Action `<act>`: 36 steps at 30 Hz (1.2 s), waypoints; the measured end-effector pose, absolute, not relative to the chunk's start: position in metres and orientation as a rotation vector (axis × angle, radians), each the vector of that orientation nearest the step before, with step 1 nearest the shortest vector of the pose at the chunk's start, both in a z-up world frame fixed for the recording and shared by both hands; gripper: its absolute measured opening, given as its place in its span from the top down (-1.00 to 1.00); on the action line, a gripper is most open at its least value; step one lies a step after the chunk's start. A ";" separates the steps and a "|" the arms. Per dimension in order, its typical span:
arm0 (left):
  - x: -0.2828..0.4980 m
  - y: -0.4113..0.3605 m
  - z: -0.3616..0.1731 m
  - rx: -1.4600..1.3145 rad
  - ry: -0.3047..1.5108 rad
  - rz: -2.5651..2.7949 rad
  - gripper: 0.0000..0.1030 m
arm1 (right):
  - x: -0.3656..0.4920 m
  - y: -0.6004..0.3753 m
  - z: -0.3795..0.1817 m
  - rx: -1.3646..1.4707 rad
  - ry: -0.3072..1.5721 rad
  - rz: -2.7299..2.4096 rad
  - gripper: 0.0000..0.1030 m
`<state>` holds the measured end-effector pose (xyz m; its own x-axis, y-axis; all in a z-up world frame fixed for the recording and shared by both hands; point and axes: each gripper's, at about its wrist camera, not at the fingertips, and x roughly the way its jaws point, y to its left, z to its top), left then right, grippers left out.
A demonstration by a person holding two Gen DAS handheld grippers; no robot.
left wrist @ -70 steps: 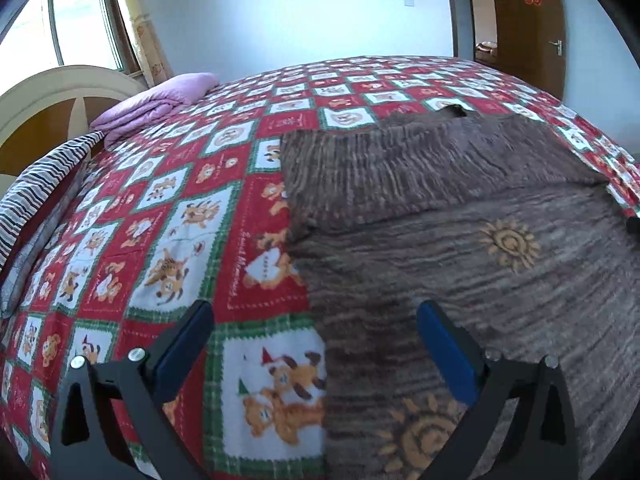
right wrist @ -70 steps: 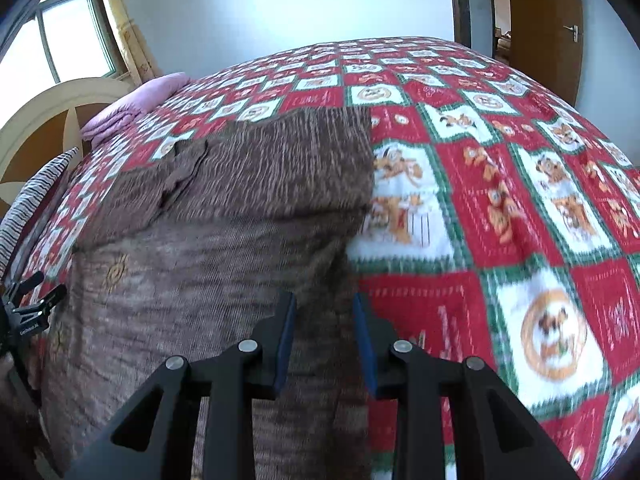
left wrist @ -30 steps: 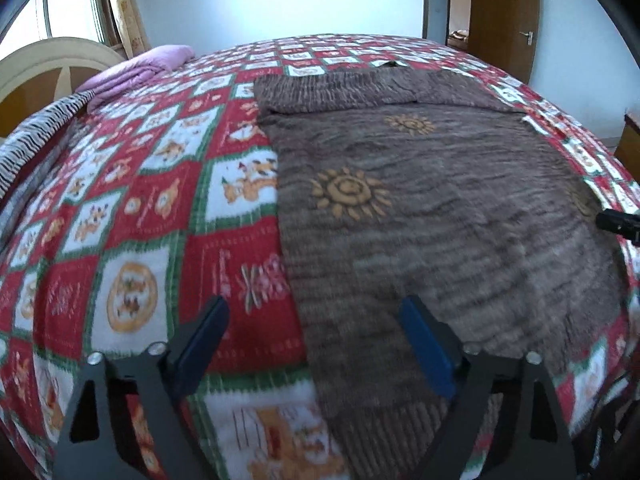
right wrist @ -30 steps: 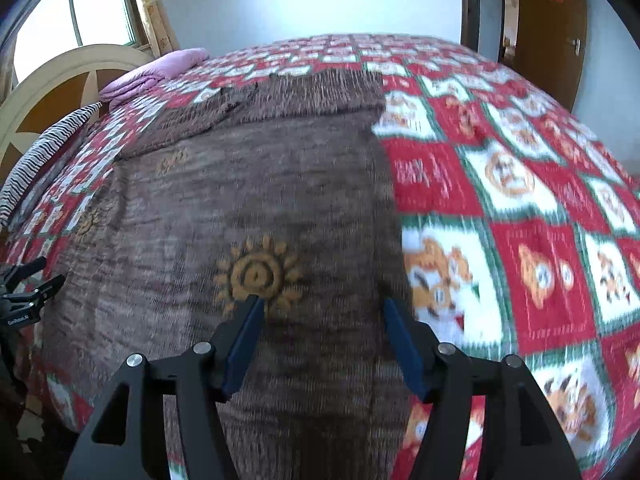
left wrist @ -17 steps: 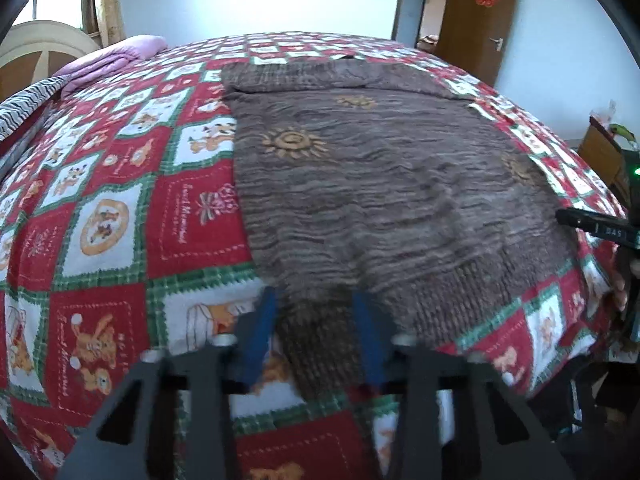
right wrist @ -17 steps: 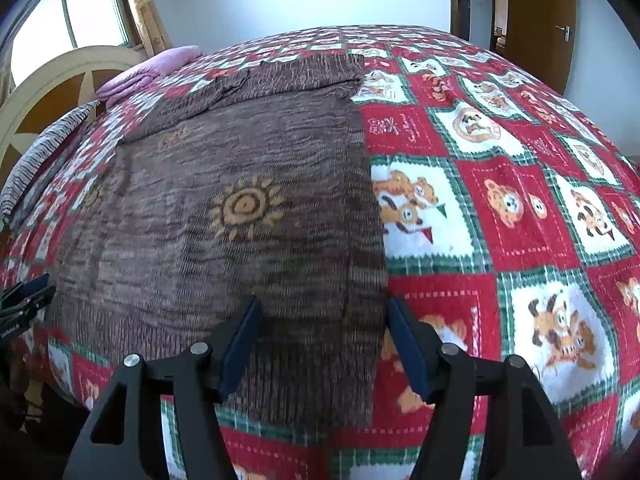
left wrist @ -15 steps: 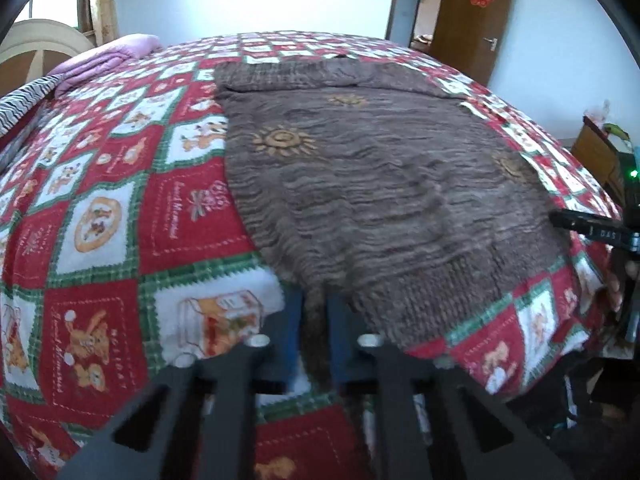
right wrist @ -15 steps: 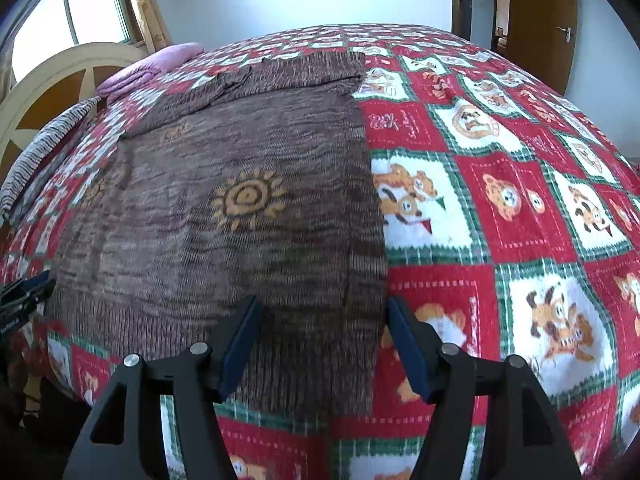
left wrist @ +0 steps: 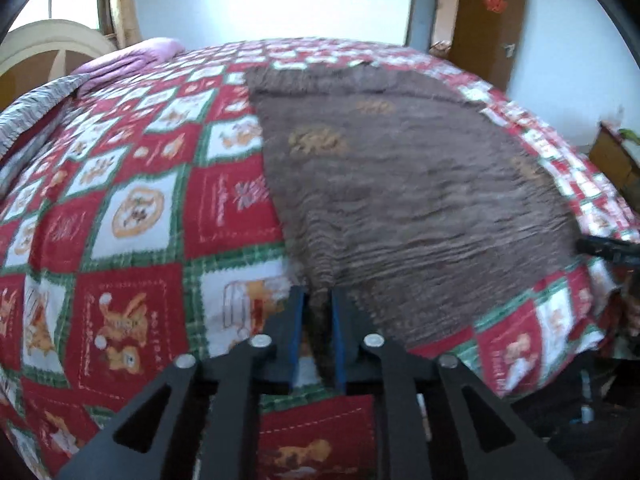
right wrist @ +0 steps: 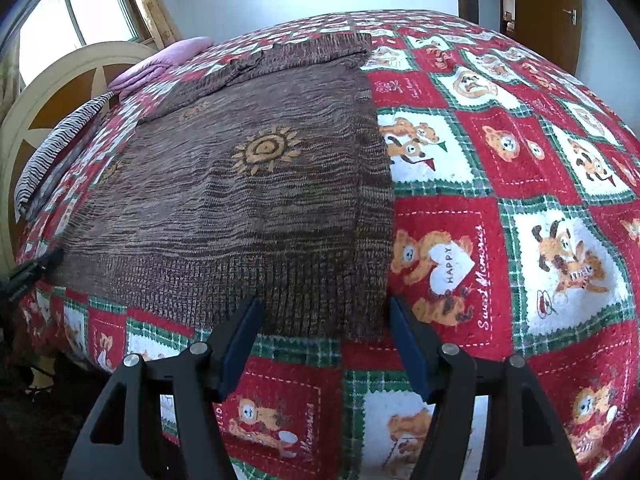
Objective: Fold small clothes
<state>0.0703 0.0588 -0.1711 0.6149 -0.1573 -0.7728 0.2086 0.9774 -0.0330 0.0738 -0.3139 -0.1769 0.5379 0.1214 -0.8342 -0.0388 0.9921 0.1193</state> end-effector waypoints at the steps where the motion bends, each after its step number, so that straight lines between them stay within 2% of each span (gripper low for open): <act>1: 0.069 0.059 -0.170 0.069 0.870 -0.187 0.23 | 0.073 -0.314 -0.176 0.086 1.001 0.087 -0.17; 2: 0.068 0.061 -0.168 0.068 0.860 -0.179 0.08 | 0.073 -0.315 -0.175 0.093 0.999 0.084 -0.03; 3: 0.068 0.062 -0.167 0.057 0.855 -0.183 -0.21 | 0.073 -0.317 -0.174 0.106 0.998 0.089 0.18; 4: 0.068 0.064 -0.167 0.046 0.851 -0.184 -0.35 | 0.073 -0.320 -0.173 0.130 0.995 0.098 0.30; 5: 0.069 0.065 -0.168 0.039 0.846 -0.184 -0.35 | 0.073 -0.322 -0.172 0.147 0.993 0.108 0.54; 6: 0.071 0.065 -0.173 0.039 0.863 -0.185 -0.33 | 0.072 -0.322 -0.172 0.156 0.991 0.112 0.63; 8: 0.070 0.064 -0.176 0.037 0.858 -0.202 -0.09 | 0.072 -0.323 -0.171 0.169 0.987 0.120 0.66; 9: 0.066 0.061 -0.173 0.043 0.844 -0.234 0.49 | 0.071 -0.322 -0.169 0.173 0.980 0.129 0.78; 10: 0.066 0.059 -0.171 0.039 0.852 -0.280 0.80 | 0.069 -0.321 -0.165 0.174 0.965 0.142 0.84; 18: 0.063 0.068 -0.154 0.048 0.816 -0.288 0.83 | 0.067 -0.324 -0.163 0.181 0.960 0.147 0.86; 23: 0.063 0.072 -0.138 0.034 0.784 -0.311 0.83 | 0.059 -0.330 -0.137 0.221 0.861 0.193 0.89; 28: 0.070 0.075 -0.138 0.030 0.800 -0.316 0.84 | 0.062 -0.341 -0.143 0.291 0.876 0.189 0.90; 36: 0.094 0.075 -0.104 0.013 0.716 -0.320 0.84 | 0.067 -0.336 -0.085 0.278 0.714 0.228 0.90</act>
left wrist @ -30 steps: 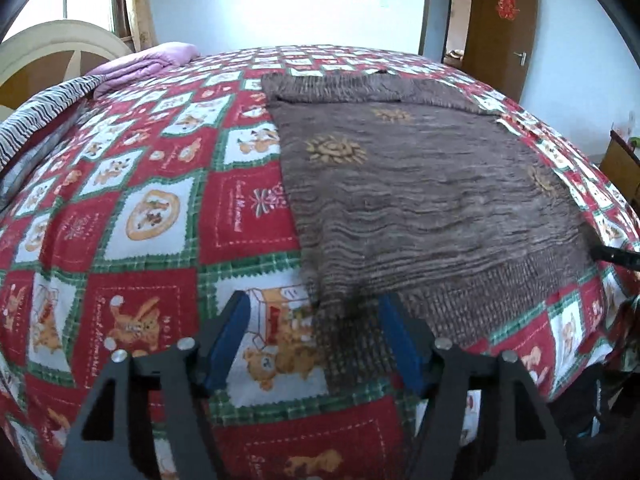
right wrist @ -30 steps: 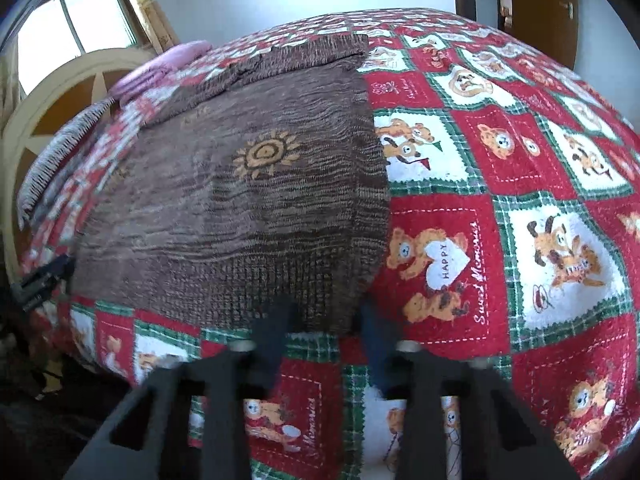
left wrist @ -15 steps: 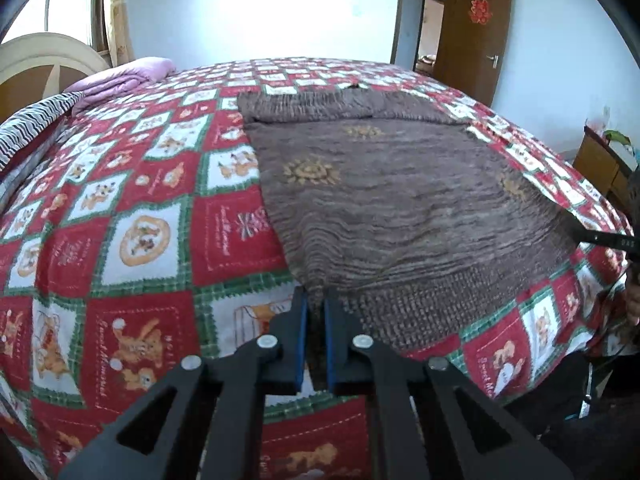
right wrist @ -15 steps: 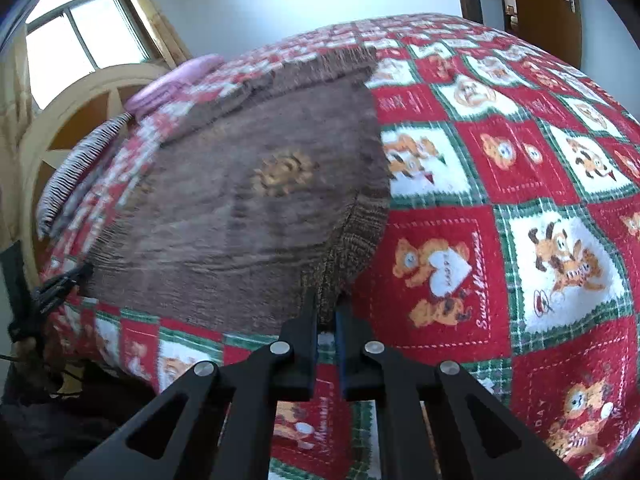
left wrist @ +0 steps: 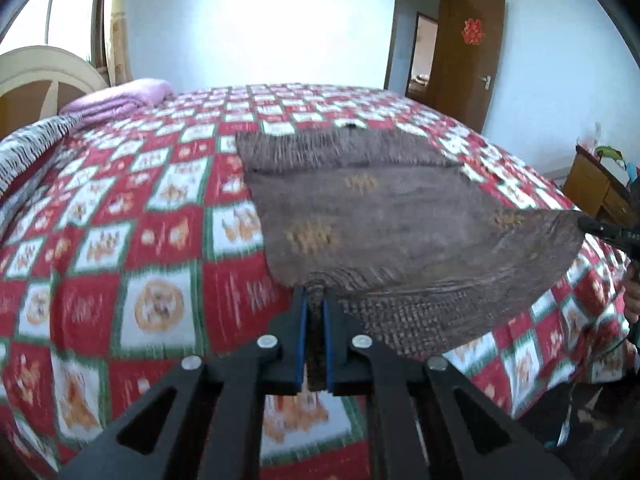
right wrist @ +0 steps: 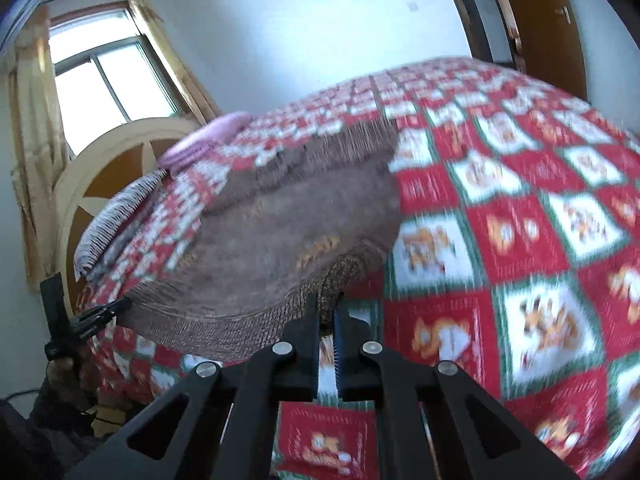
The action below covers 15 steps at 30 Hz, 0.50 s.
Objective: Fold small clothes
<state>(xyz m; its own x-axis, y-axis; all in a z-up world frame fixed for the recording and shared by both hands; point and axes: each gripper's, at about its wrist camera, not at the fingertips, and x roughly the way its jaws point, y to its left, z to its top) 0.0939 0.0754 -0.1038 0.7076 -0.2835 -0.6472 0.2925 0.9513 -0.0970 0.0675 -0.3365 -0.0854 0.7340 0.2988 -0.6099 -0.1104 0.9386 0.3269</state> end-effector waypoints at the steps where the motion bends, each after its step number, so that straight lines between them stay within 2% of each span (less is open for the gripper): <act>1: 0.099 0.075 -0.101 0.010 0.710 -0.317 0.85 | 0.072 -0.337 -0.080 0.276 0.699 0.224 0.90; 15: 0.196 0.073 -0.048 -0.023 0.595 -0.242 0.85 | 0.179 -0.341 -0.015 0.255 0.581 0.225 0.91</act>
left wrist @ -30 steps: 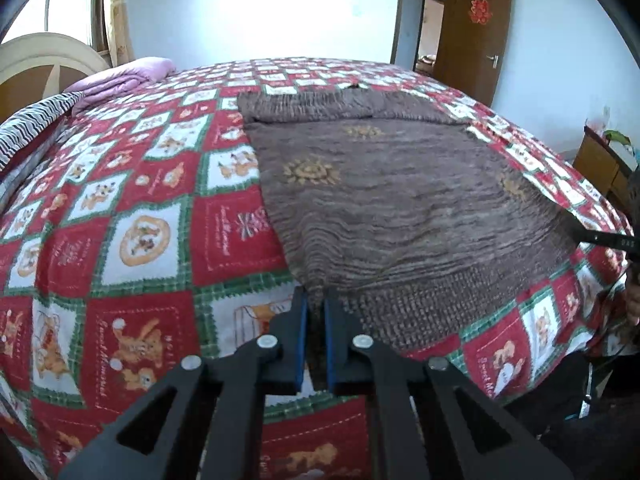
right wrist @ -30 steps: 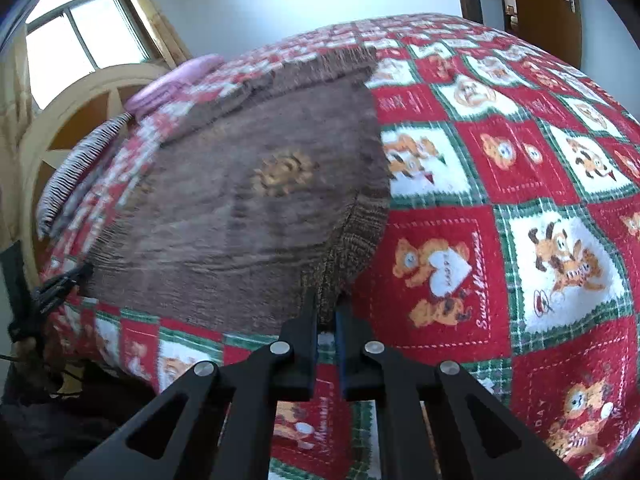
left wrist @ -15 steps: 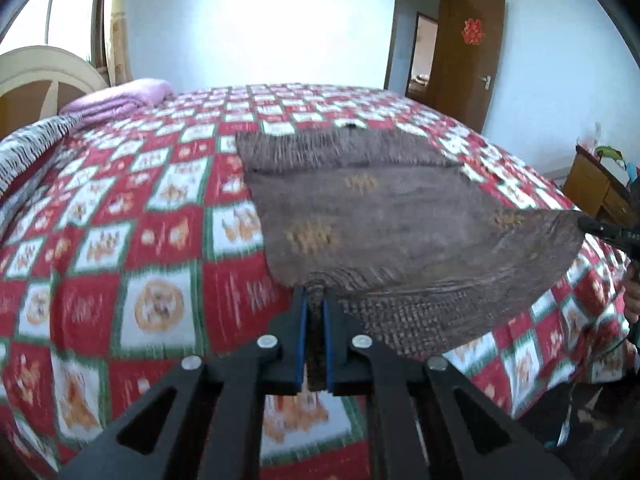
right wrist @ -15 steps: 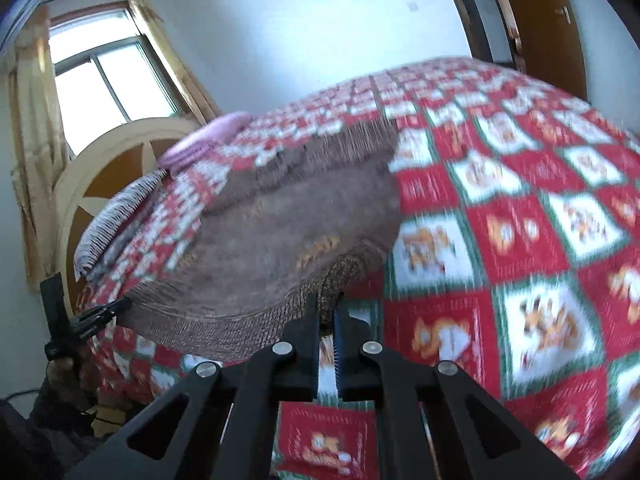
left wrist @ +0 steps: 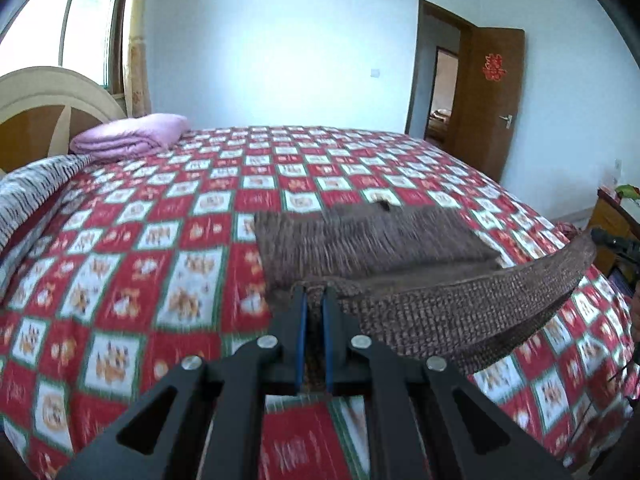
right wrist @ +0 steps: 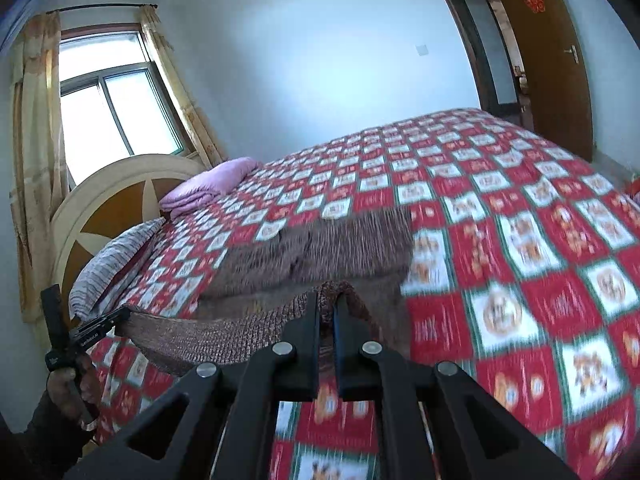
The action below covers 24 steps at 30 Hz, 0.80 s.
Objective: Fold small clothes
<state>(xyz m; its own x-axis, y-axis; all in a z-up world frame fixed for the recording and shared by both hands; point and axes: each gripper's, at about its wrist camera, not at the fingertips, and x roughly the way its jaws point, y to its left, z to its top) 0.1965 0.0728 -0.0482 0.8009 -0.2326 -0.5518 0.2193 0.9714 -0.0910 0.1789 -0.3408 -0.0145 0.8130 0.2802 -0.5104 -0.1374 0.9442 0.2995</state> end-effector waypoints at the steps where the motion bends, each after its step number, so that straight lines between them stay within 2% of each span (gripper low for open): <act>1: 0.204 0.072 -0.046 -0.019 0.589 -0.236 0.85 | 0.187 -0.341 -0.010 0.250 0.575 0.223 0.91; 7: 0.252 0.066 -0.030 0.003 0.552 -0.210 0.85 | 0.249 -0.343 0.005 0.235 0.567 0.210 0.91; 13: 0.311 0.054 -0.037 0.057 0.564 -0.180 0.85 | 0.311 -0.346 -0.006 0.226 0.604 0.185 0.91; 21: 0.403 0.037 -0.102 0.131 0.721 -0.144 0.85 | 0.402 -0.348 -0.057 0.214 0.718 0.146 0.91; 24: 0.429 0.027 -0.133 0.193 0.785 -0.088 0.73 | 0.445 -0.351 -0.091 0.219 0.794 0.141 0.91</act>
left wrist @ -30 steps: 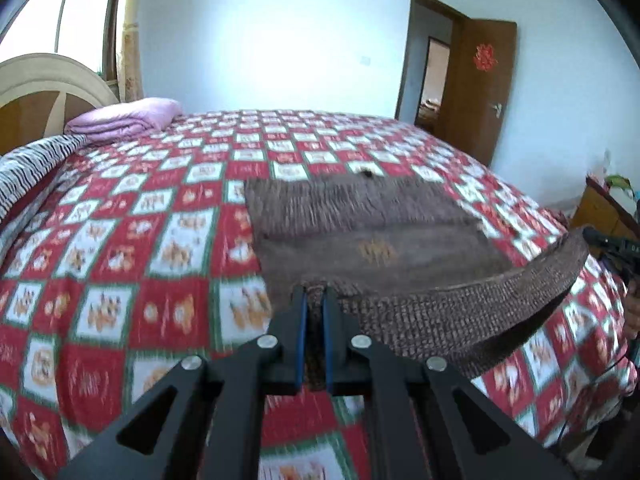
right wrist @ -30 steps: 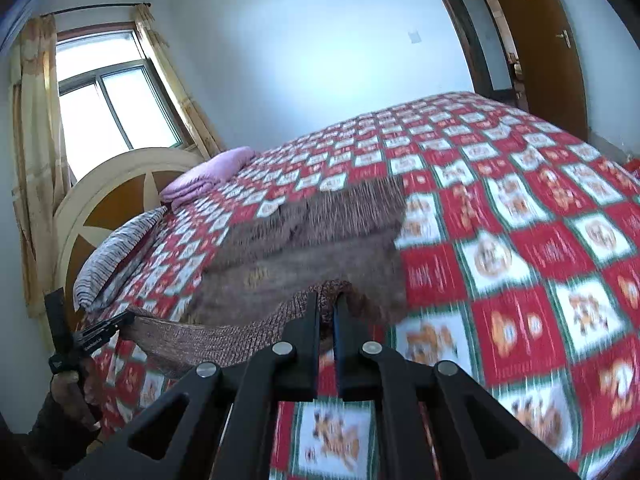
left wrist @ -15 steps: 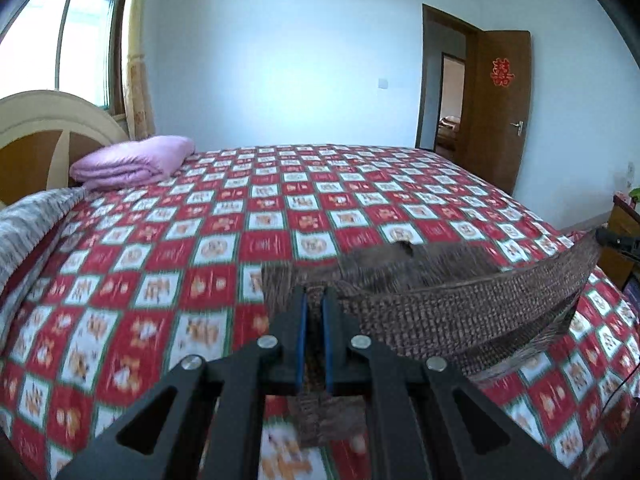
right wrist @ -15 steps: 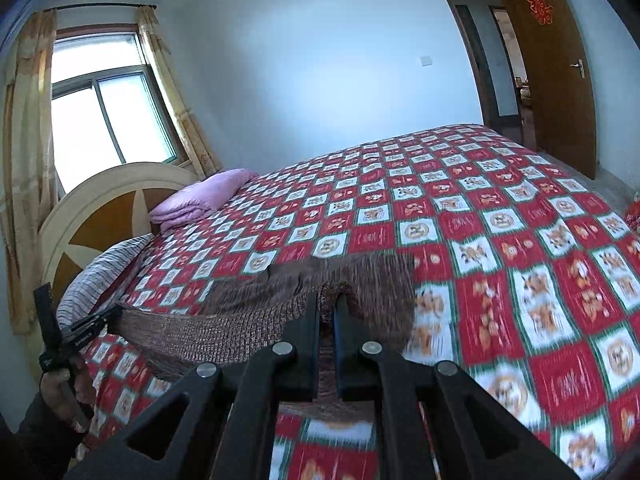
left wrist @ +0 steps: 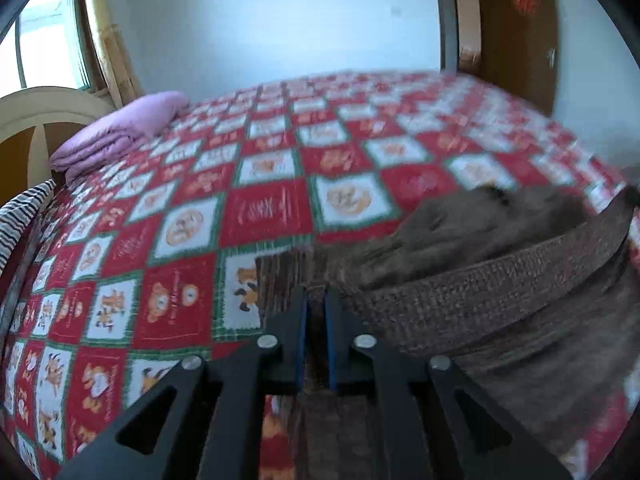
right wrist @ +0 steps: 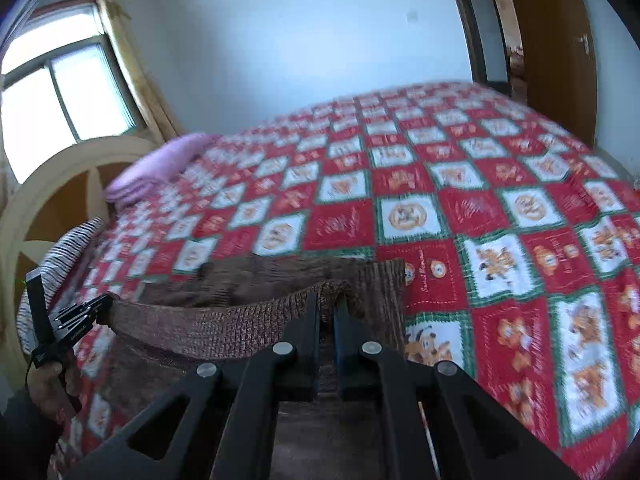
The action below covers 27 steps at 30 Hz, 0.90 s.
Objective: Fold small clothes
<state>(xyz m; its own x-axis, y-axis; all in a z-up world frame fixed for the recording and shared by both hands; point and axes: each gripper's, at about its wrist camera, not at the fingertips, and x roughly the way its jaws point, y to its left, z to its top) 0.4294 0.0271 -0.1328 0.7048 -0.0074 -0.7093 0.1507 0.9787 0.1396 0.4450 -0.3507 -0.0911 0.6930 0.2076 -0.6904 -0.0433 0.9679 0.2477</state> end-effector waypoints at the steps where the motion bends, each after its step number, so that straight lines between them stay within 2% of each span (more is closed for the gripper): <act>1: 0.435 0.028 -0.140 0.205 0.808 -0.047 0.73 | 0.459 -0.351 -0.102 0.206 0.820 0.137 0.90; 3: 0.433 0.034 -0.142 0.172 0.819 -0.041 0.73 | 0.480 -0.354 -0.120 0.183 0.859 0.105 0.89; 4: 0.427 0.038 -0.140 0.162 0.812 -0.051 0.60 | 0.483 -0.355 -0.124 0.175 0.865 0.095 0.88; 5: 0.419 0.040 -0.138 0.169 0.794 -0.053 0.48 | 0.483 -0.355 -0.127 0.150 0.867 0.074 0.75; 6: 0.409 0.042 -0.135 0.194 0.771 -0.051 0.09 | 0.481 -0.354 -0.128 0.114 0.866 0.059 0.34; 7: 0.400 0.044 -0.134 0.220 0.750 -0.046 -0.31 | 0.476 -0.352 -0.129 0.073 0.873 0.056 0.06; 8: 0.390 0.048 -0.134 0.246 0.727 -0.048 -0.43 | 0.469 -0.349 -0.129 0.026 0.876 0.063 -0.35; 9: 0.379 0.048 -0.136 0.281 0.712 -0.065 -0.51 | 0.463 -0.346 -0.129 -0.010 0.868 0.078 -0.40; 14: 0.374 0.024 -0.162 0.496 0.722 -0.092 -0.54 | 0.452 -0.320 -0.140 -0.230 0.921 0.126 -0.40; 17: 0.400 0.008 -0.153 0.524 0.689 -0.031 -0.73 | 0.473 -0.296 -0.148 -0.366 0.937 0.095 -0.40; 23: 0.479 0.059 -0.131 0.266 0.778 0.250 -0.72 | 0.543 -0.322 -0.098 -0.079 0.801 -0.090 -0.40; 25: 0.476 0.070 -0.129 0.227 0.797 0.231 -0.72 | 0.541 -0.329 -0.091 -0.007 0.791 -0.060 -0.40; 27: 0.465 0.077 -0.134 0.258 0.790 0.244 -0.77 | 0.531 -0.331 -0.095 -0.064 0.795 -0.045 -0.40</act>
<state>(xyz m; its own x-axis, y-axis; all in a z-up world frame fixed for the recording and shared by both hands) 0.4652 0.0767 -0.1342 0.6793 0.3102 -0.6651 -0.1187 0.9408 0.3175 0.5311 -0.3308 -0.0948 0.6998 -0.0647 -0.7114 0.0166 0.9971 -0.0744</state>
